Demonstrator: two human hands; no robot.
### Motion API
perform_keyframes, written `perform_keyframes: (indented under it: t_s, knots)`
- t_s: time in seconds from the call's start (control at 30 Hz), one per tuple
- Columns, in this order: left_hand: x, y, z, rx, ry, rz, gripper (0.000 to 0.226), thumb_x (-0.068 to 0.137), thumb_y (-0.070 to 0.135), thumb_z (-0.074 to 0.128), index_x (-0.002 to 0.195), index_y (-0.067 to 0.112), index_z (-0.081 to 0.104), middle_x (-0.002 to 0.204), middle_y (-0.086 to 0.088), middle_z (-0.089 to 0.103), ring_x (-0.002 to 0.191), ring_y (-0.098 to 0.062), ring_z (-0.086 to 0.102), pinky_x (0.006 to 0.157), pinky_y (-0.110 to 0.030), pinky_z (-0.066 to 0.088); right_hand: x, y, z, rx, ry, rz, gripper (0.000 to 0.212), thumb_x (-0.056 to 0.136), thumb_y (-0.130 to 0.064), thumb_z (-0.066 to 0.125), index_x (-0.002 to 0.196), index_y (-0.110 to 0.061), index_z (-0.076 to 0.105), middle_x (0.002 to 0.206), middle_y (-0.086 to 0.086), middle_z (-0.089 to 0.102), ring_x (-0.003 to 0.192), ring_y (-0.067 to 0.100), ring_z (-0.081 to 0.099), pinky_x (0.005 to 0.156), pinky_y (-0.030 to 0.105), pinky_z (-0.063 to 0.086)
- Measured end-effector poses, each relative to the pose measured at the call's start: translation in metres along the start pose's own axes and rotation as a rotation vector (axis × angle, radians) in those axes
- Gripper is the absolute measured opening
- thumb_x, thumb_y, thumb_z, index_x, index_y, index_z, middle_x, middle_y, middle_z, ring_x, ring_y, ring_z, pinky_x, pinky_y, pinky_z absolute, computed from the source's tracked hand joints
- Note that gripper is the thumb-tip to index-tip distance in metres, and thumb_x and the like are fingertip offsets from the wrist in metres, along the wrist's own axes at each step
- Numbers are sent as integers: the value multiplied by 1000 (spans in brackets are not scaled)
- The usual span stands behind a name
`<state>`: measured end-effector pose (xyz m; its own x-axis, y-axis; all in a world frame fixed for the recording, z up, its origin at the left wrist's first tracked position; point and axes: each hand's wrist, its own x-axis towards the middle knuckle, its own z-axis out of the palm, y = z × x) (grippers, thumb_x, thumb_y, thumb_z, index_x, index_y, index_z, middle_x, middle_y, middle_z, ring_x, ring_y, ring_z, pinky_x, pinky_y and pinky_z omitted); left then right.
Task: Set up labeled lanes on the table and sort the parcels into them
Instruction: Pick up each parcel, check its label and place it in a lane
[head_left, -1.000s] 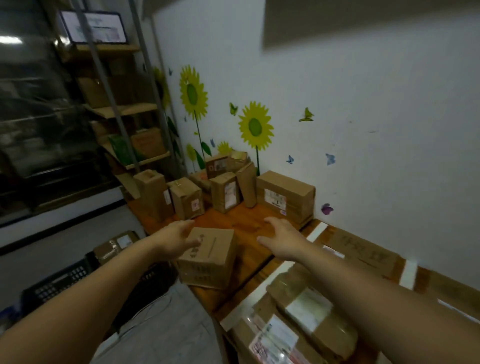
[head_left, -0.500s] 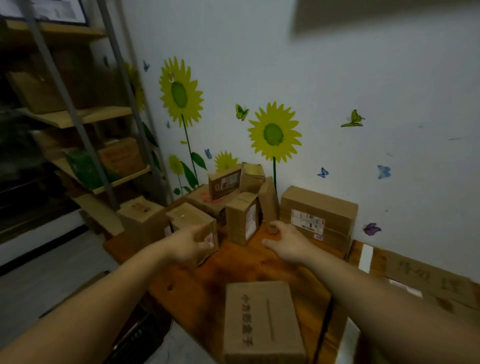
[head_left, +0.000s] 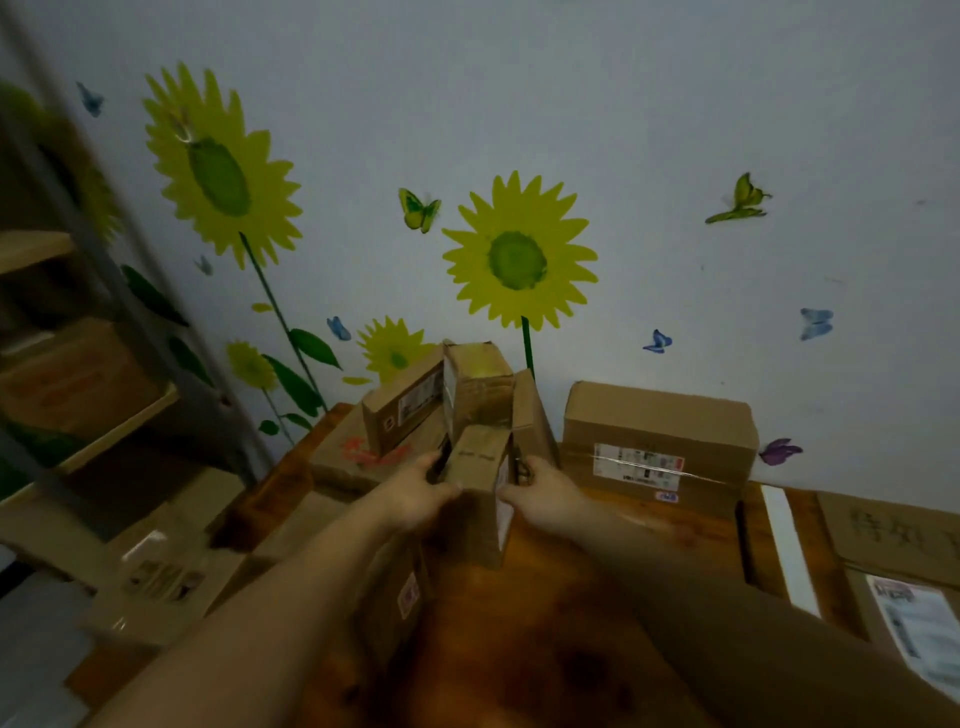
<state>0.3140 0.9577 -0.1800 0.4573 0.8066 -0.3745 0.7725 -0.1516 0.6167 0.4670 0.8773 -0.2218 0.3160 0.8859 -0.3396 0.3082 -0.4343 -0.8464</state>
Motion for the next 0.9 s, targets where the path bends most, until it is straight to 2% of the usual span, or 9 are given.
perform_keyframes:
  t_s: [0.13,0.23,0.33,0.47,0.57,0.63,0.7,0.8,0.9]
  knots:
    - [59,-8,5,-101,2,-24,57,98,26,48,149,17,23,149,-8,36,134,-25,38,103,-30,33,50,2,24,191,44,126,52,98,-32,50,144,-17,33,142,7,46,127,25,47,103,36,39]
    - [89,-16,14,-209,-91,-76,57,99,36,44,149,18,23,147,-7,39,131,-28,42,105,-30,35,69,1,39,264,78,137,52,101,-30,42,150,-24,24,146,5,39,133,29,40,109,40,33]
    - [99,-27,23,-321,-155,-111,57,95,46,46,143,16,37,132,-7,55,116,-26,55,101,-35,44,65,0,49,266,85,128,45,102,-29,39,146,-27,31,137,7,50,115,22,53,100,36,44]
    - [93,-39,13,-494,-178,-95,45,96,43,48,130,14,49,108,-4,60,90,-19,59,76,-30,50,37,-5,61,255,91,32,50,98,-21,48,144,-35,32,133,-6,48,121,18,52,102,41,46]
    - [77,-47,0,-612,-186,-31,43,95,40,50,128,14,53,116,-12,62,100,-26,60,85,-39,51,9,-18,69,212,188,-70,46,97,-18,51,136,-39,38,131,-10,45,119,11,47,101,40,47]
    - [57,-48,-14,-742,-248,-35,50,95,53,39,121,15,62,97,-23,66,98,-33,62,75,-38,50,-12,-31,75,155,259,-113,40,97,-17,49,126,-43,43,122,-16,46,117,9,45,101,38,46]
    - [43,-53,-30,-834,-306,-62,61,91,65,32,116,18,63,80,-20,68,90,-32,63,72,-38,51,-35,-41,83,-8,342,-140,41,97,-14,48,129,-39,46,124,-16,43,118,6,40,105,33,40]
    - [19,-65,-51,-758,-373,-16,48,84,68,44,112,32,60,103,-4,71,100,-25,64,85,-46,53,-63,-51,102,-292,428,-235,45,94,-5,47,132,-28,51,136,-12,44,123,0,29,115,24,21]
    - [-2,-77,-62,-654,-374,72,40,84,52,60,116,30,60,105,-2,70,99,-21,65,81,-41,56,-83,-61,123,-399,477,-290,45,93,-2,46,129,-27,59,147,-9,40,135,2,23,120,28,14]
